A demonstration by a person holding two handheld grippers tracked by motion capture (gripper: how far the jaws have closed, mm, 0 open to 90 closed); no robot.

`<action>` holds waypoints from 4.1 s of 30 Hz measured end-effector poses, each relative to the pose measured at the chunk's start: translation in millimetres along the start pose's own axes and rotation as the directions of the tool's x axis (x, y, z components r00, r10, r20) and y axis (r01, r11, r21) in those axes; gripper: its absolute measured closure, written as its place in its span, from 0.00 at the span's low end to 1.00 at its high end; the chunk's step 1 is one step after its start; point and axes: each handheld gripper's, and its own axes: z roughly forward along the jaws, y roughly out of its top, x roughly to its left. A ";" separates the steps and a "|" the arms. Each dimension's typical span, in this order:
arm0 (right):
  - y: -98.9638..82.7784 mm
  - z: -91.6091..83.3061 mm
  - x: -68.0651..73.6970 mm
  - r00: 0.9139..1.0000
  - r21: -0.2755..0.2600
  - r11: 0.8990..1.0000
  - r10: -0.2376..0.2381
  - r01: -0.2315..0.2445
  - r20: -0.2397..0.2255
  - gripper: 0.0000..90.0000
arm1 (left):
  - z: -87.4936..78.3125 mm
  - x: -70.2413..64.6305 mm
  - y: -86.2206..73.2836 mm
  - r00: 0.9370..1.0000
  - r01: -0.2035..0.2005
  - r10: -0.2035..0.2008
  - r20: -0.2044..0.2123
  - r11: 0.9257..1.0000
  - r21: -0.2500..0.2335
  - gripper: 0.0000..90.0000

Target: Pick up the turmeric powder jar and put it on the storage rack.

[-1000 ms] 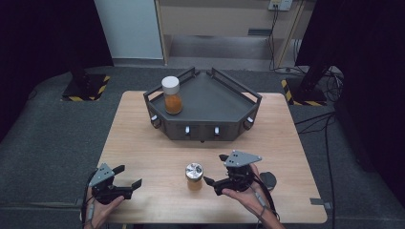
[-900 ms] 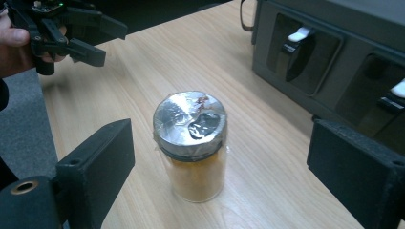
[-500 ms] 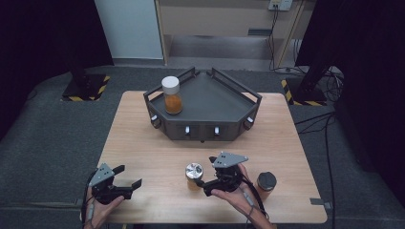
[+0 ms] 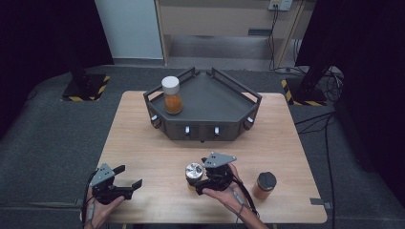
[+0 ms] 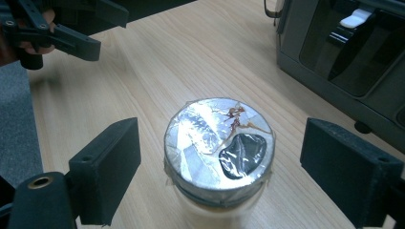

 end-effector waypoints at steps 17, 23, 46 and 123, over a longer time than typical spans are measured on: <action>-8.1 24.1 -1.3 1.000 0.011 1.000 -0.009 0.009 -0.004 0.36 | -0.1 -0.1 0.0 1.000 -0.002 0.002 0.000 1.000 0.000 0.05; -6.3 23.1 2.5 0.999 0.017 0.999 -0.036 0.036 0.010 0.38 | 0.0 0.0 0.0 1.000 -0.001 0.001 0.001 1.000 0.000 0.05; 39.6 -6.7 -15.8 0.998 0.006 0.998 -0.057 0.057 -0.009 0.38 | 0.8 0.4 0.2 1.000 0.001 -0.001 0.001 1.000 0.004 0.05; 176.0 35.9 -104.5 0.938 -0.046 0.993 0.114 -0.104 0.328 0.38 | 1.6 2.4 -0.3 1.000 0.008 -0.008 0.010 1.000 0.005 0.05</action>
